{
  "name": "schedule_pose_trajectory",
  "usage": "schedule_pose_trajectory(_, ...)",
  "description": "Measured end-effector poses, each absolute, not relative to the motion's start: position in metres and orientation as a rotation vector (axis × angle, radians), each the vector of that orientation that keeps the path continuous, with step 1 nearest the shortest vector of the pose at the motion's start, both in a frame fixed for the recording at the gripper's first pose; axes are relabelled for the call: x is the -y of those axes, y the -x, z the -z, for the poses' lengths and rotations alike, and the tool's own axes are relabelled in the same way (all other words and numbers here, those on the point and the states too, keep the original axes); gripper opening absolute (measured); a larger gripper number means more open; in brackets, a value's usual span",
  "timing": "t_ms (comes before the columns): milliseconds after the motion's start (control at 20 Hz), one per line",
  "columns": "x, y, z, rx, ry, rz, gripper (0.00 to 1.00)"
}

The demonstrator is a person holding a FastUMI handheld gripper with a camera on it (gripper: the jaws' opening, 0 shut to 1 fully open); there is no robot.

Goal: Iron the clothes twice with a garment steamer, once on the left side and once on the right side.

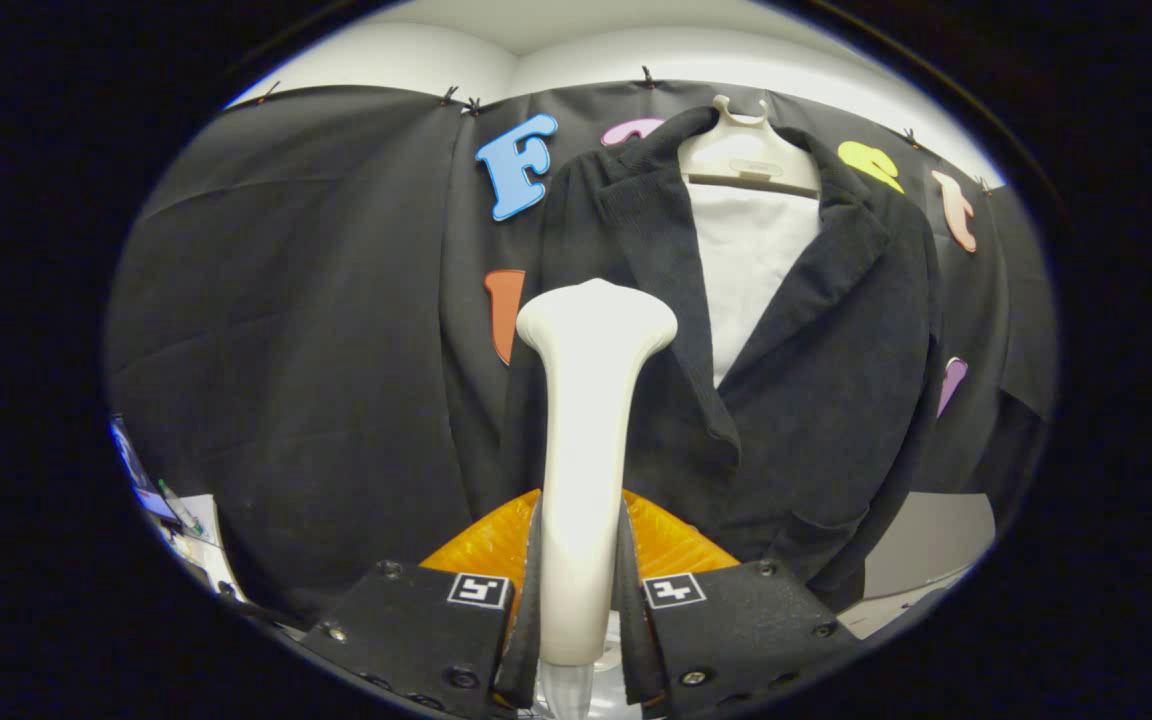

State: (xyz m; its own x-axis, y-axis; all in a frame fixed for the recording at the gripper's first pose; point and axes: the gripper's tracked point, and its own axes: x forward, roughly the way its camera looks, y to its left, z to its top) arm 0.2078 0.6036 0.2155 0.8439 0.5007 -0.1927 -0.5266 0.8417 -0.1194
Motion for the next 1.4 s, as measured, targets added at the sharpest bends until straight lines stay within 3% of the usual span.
schedule_pose_trajectory(1400,-0.556,-0.201,-0.082,-0.406,0.203,-0.497,0.36)
